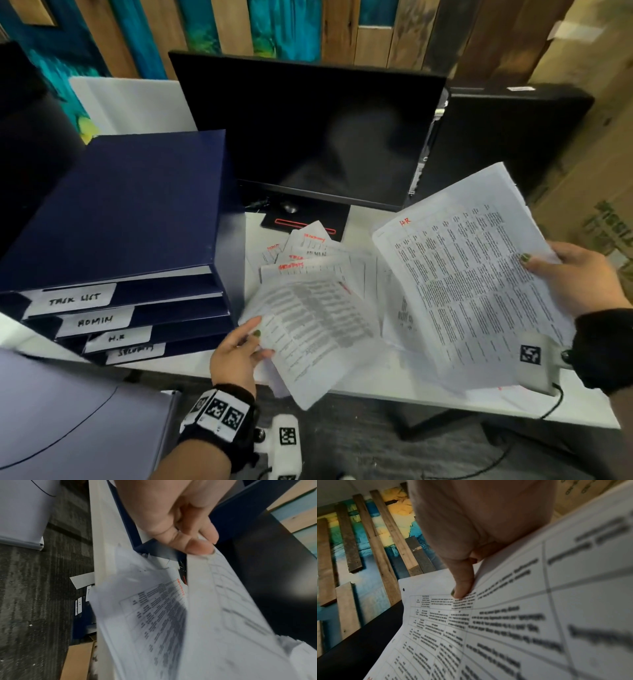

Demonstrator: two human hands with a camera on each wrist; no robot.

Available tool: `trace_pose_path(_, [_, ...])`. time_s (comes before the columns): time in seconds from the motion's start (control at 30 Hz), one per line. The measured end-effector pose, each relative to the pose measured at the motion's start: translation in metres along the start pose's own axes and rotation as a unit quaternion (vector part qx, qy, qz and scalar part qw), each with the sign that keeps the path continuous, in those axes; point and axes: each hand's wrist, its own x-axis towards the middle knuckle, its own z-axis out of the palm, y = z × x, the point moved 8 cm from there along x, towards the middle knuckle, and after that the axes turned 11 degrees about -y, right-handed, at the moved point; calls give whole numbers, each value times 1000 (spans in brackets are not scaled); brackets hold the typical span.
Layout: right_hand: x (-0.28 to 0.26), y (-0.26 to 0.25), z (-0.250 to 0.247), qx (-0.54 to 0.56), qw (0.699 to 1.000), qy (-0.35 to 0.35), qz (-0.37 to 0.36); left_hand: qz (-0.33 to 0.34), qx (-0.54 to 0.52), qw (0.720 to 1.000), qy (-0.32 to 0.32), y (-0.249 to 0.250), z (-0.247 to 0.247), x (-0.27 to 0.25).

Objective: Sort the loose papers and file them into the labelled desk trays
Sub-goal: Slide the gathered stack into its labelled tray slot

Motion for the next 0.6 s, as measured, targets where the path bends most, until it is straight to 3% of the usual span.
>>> trace_pose_path(0.1, [9, 4, 1, 0, 1000, -20, -7, 25, -17, 999, 42, 0, 0, 1])
trace_pose_path(0.3, [15, -3, 19, 13, 996, -77, -40, -103, 46, 993, -20, -52, 18, 2])
trace_pose_path(0.4, [16, -6, 33, 9, 993, -100, -57, -154, 150, 976, -45, -61, 25, 6])
trace_pose_path(0.5, [16, -6, 52, 24, 989, -126, -69, -169, 328, 928, -46, -49, 26, 3])
trace_pose_path(0.6, [13, -6, 76, 34, 985, -155, -70, -96, 375, 906, -172, -29, 51, -4])
